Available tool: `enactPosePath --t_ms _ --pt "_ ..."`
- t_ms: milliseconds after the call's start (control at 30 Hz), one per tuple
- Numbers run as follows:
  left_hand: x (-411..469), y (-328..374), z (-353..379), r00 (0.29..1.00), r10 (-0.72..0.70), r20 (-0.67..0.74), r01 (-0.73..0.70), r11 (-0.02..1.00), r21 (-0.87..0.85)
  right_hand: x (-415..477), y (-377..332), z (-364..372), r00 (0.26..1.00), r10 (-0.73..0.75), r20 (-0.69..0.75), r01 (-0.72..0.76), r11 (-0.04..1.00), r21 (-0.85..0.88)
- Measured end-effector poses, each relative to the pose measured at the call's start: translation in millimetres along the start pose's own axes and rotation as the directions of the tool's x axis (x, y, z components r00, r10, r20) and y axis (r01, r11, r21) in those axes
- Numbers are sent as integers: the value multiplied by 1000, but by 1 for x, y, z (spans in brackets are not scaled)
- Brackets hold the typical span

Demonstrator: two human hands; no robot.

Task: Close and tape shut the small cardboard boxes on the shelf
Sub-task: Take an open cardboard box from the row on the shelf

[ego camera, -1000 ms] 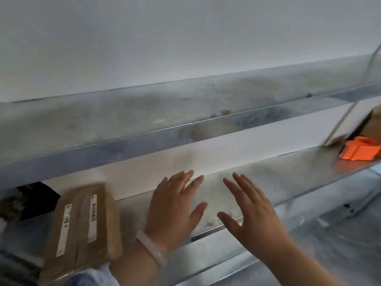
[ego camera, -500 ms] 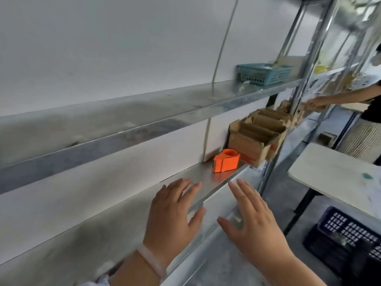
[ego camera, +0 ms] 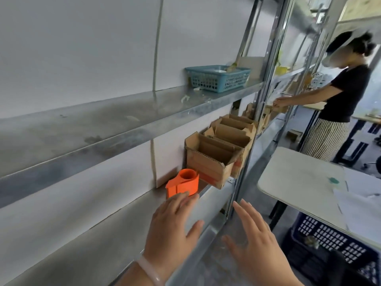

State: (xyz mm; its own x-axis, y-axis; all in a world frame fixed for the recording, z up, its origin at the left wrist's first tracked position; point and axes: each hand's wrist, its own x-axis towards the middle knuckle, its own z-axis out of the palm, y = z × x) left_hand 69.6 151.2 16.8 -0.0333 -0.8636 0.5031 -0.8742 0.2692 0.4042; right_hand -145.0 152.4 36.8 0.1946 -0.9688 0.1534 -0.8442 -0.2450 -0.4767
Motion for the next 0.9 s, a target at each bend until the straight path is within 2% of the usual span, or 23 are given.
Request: enactPosePath --t_ms 233,367,533,600,700,833,900 --pt "90 -37 60 995 -30 97 36 998 -59 116 21 -10 986 131 100 -129 991 -25" --pt "140 -51 85 992 -64 109 72 995 -64 170 33 -11 975 205 84 -211 975 67" --pt "176 -52 111 981 -101 167 111 992 -55 217 57 -5 944 292 156 -316 935 163" --pt "183 -55 119 975 -127 182 138 989 -52 238 63 -2 910 363 201 -406 879 252" --pt "196 -58 133 951 -256 175 276 956 -99 270 74 3 833 451 321 -551 725 414" --pt "219 -48 151 890 -434 142 455 866 -206 303 97 4 776 447 445 -627 624 467" --pt "228 -39 160 858 -495 136 513 820 -254 313 108 1 761 381 525 -637 591 494"
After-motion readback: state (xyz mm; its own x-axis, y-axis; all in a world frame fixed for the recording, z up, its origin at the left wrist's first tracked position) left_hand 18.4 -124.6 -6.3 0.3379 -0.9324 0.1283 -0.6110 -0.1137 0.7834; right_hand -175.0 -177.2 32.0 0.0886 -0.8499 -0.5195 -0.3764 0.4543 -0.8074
